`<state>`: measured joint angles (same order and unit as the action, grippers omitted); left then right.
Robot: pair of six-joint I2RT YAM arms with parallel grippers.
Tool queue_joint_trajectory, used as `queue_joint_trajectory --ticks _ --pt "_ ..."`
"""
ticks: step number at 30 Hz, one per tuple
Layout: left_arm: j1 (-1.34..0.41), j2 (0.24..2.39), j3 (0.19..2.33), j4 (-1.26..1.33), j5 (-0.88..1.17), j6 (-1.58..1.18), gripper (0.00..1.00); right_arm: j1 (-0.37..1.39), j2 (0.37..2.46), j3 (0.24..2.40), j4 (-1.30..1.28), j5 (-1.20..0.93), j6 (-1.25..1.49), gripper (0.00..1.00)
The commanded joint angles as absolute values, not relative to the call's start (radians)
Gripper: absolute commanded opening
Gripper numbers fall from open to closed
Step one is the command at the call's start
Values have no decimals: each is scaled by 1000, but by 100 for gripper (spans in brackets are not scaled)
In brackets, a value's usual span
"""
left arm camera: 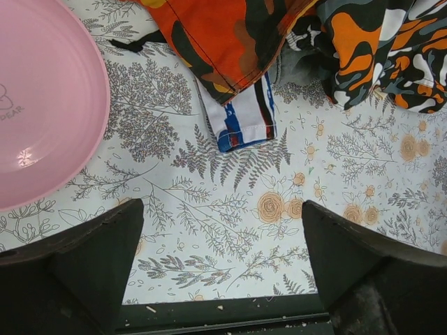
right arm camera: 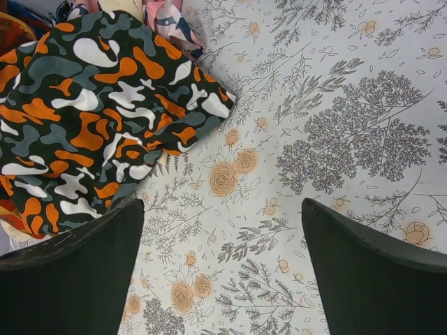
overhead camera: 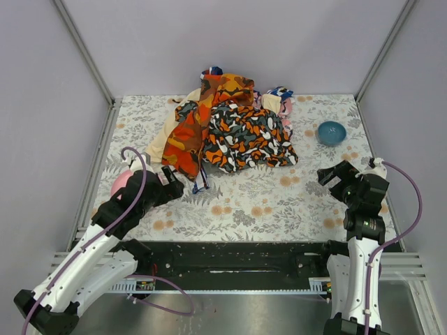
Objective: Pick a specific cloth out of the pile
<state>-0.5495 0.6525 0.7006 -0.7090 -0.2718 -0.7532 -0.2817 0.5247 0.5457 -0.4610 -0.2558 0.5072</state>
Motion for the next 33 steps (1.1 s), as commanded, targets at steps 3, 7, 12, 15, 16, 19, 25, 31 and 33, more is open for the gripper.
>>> queue_joint_trajectory --ticks 3,7,12,15,16,19,25,31,33 --pt "-545 637 712 -698 -293 -755 99 -279 518 571 -454 -265 518 99" --pt "-545 643 716 -698 -290 -753 99 -279 522 572 -453 -268 517 99" --pt "-548 687 738 -612 -253 -723 99 -279 522 565 -442 -282 515 99" --pt "-555 774 781 -517 -195 -657 99 -279 532 561 -439 -278 515 99" --pt "-564 814 808 -494 -189 -628 99 -279 535 561 -437 -281 515 99" --pt "-615 935 918 -428 -161 -467 99 -279 543 563 -430 -294 517 99" --pt "-725 1147 1027 -195 -44 61 99 -279 572 549 -397 -307 515 99" --pt "-773 1411 1176 -389 91 446 99 -279 595 549 -382 -301 503 99" --pt "-784 1507 1221 -448 48 497 99 -279 603 543 -365 -296 506 100"
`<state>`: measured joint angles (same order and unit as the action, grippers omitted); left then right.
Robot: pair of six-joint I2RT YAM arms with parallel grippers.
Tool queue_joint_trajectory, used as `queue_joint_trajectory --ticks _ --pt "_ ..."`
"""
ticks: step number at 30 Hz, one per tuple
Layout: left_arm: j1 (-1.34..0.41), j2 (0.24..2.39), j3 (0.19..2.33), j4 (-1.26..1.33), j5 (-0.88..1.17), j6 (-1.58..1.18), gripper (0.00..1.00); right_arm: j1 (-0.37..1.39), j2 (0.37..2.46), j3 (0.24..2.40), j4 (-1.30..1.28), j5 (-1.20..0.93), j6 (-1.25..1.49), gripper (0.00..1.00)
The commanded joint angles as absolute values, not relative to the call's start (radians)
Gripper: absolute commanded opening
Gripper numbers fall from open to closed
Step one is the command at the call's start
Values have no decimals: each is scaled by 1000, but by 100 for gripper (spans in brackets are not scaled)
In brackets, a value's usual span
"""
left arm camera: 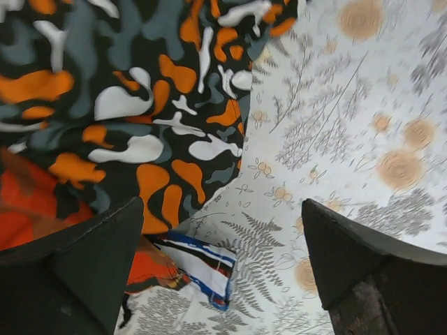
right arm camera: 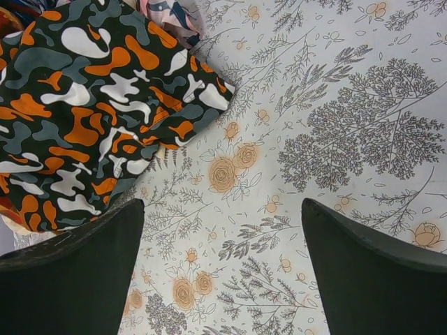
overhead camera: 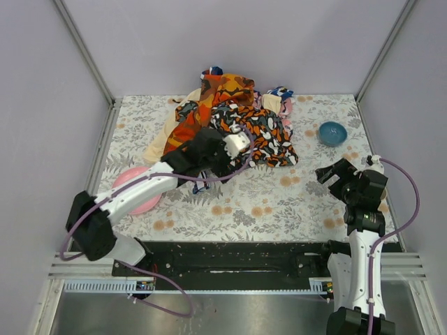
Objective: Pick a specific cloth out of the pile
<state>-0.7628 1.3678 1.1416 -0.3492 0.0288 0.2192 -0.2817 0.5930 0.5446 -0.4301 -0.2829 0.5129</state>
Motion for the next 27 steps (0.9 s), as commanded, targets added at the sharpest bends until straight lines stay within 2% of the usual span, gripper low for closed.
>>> queue_joint_trajectory --ticks 1,7,15,19,23,27 --pt "-790 1553 1235 -463 11 509 99 -279 606 540 -364 -293 508 99" --pt "-805 1752 1276 -442 -196 563 99 -281 627 538 -347 -295 508 99" --pt "-805 1927 1341 -240 -492 531 99 -279 635 529 -336 -293 511 99" --pt "-804 1971 1377 -39 -708 561 99 -279 637 528 -328 -307 512 100" --pt "-773 2006 1504 -47 -704 531 99 -279 637 523 -327 -311 512 100" --pt "-723 2051 1659 -141 -611 482 99 -279 637 522 -327 -319 512 100"
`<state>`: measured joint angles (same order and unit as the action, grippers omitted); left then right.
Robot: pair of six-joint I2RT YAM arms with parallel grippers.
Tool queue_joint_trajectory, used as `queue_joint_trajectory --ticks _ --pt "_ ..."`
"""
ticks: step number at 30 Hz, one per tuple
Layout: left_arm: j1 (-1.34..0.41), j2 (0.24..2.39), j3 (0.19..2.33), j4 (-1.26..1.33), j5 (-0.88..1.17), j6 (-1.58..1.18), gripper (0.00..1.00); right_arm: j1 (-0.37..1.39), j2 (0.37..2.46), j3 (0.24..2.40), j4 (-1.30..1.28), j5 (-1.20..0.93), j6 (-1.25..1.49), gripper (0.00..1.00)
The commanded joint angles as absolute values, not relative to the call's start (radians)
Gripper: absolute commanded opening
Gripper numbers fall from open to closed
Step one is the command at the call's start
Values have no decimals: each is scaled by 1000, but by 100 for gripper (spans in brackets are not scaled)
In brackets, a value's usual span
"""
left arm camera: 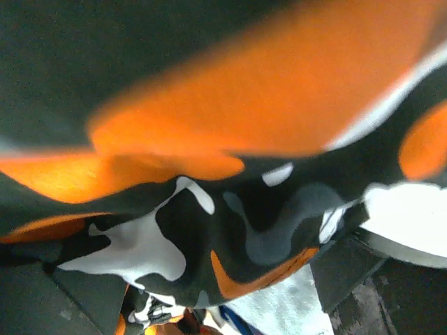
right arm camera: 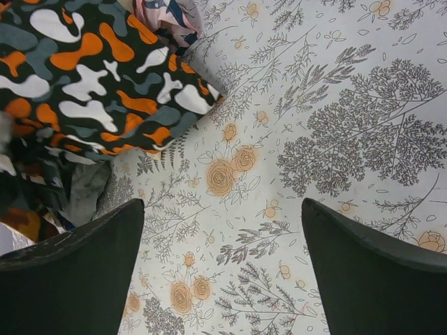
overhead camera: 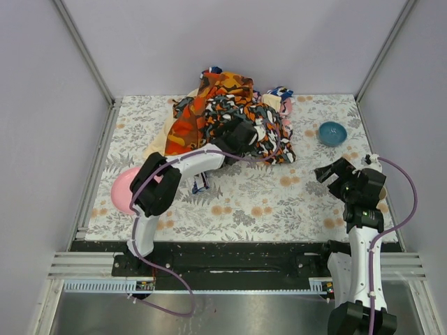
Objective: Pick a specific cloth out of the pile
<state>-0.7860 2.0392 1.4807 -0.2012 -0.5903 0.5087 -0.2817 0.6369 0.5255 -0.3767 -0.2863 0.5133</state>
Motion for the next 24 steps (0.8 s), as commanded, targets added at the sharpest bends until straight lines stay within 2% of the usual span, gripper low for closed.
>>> queue_joint_trajectory --ticks 1,8,14,17,19,24 --pt "-707 2066 1705 -165 -597 479 99 -279 637 523 -325 -324 512 99" --pt "-600 2232 1988 -304 -537 471 99 -279 652 532 -307 -422 486 99" --pt "-491 2431 2290 -497 -401 368 99 -258 660 525 -203 -635 474 99" --pt "-460 2456 2324 -537 -301 302 99 -96 692 552 -173 -556 443 99" --pt "-448 2427 2281 -522 -224 266 99 138 756 577 -146 -404 455 99" --pt "-425 2376 2195 -483 -101 187 99 400 1139 684 124 -235 642 99"
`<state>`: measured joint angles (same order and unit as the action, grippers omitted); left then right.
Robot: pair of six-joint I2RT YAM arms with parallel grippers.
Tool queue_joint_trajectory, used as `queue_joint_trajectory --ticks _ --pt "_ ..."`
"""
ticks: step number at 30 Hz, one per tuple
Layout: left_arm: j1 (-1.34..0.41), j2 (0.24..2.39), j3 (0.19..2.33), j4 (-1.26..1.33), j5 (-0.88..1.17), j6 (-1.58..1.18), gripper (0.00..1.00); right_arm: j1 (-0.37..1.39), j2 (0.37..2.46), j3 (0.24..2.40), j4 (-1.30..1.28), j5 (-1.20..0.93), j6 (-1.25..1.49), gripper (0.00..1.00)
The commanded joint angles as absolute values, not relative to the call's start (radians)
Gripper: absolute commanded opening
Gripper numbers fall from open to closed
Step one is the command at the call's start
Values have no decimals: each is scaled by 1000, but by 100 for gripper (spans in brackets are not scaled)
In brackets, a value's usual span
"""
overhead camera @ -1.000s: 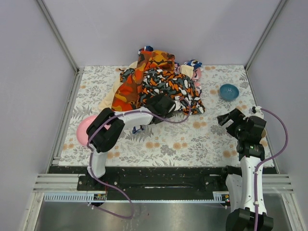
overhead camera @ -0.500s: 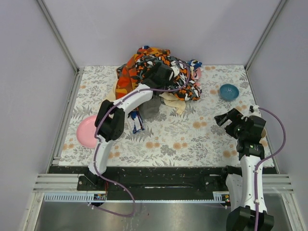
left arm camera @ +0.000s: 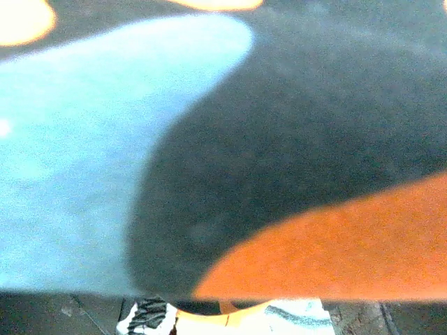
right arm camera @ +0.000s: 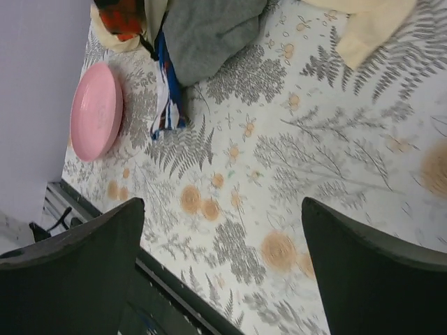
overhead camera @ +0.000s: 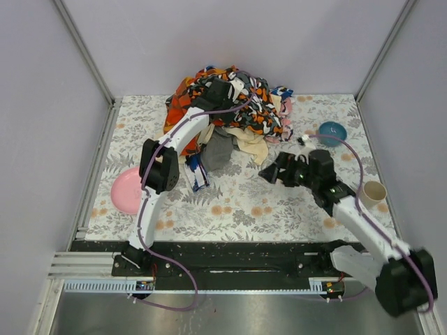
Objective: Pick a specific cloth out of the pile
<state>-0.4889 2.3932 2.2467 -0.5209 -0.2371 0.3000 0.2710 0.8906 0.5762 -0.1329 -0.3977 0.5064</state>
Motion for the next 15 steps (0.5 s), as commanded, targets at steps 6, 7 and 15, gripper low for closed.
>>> queue_joint_trajectory --ticks 6,7,15 --pt "-408 2375 2138 -491 -32 140 99 546 1656 912 372 -68 923 99" --pt "-405 2376 2134 -494 -28 134 99 563 1717 931 437 -58 987 99" --pt "-344 2368 2114 -552 159 104 99 652 2067 1271 329 158 1175 99"
